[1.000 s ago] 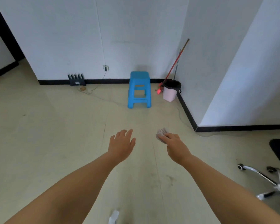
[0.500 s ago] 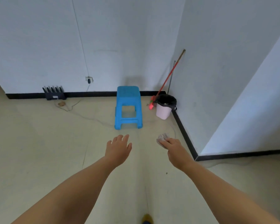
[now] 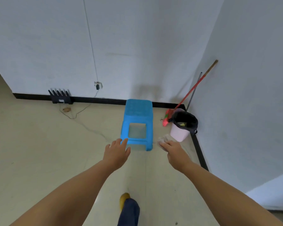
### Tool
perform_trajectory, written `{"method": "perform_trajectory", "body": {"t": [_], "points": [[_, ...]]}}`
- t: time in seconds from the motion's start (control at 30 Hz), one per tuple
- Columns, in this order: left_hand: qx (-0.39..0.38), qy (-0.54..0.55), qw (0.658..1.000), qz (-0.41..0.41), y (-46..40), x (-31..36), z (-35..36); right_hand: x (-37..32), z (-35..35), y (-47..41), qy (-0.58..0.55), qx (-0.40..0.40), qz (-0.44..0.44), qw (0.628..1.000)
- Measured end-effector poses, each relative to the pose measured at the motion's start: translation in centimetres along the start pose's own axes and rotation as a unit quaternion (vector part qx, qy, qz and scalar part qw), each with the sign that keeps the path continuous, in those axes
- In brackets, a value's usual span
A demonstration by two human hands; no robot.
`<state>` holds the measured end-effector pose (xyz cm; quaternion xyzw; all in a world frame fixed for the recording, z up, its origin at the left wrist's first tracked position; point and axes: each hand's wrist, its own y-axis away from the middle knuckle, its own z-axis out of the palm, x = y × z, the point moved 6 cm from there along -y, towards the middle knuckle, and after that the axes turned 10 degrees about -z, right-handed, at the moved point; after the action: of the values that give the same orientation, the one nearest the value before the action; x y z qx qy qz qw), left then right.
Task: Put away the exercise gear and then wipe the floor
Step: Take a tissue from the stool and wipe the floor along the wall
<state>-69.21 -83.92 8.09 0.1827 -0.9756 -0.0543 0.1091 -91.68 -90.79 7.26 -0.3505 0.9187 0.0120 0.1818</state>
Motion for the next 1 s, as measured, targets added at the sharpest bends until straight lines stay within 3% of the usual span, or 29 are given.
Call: {"method": "perform_trajectory", "body": {"t": [0.27, 0.53, 0.77, 1.0], "points": [[-0.040, -0.007, 0.999, 0.018, -20.7, 1.3, -1.4, 9.1, 0.7, -16.8, -0.032, -0.012, 0.041, 0.999], [-0.101, -0.008, 0.995, 0.013, -33.9, 2.9, 2.8, 17.3, 4.5, -30.3, -0.059, -0.064, 0.064, 0.994], [-0.138, 0.017, 0.989, -0.050, -46.3, 3.6, 8.4, 24.9, 11.7, -44.0, -0.097, -0.122, 0.035, 0.987], [-0.126, -0.011, 0.991, -0.033, -56.4, 4.9, 17.3, 30.6, 21.9, -52.7, -0.093, -0.156, -0.006, 0.983]]}}
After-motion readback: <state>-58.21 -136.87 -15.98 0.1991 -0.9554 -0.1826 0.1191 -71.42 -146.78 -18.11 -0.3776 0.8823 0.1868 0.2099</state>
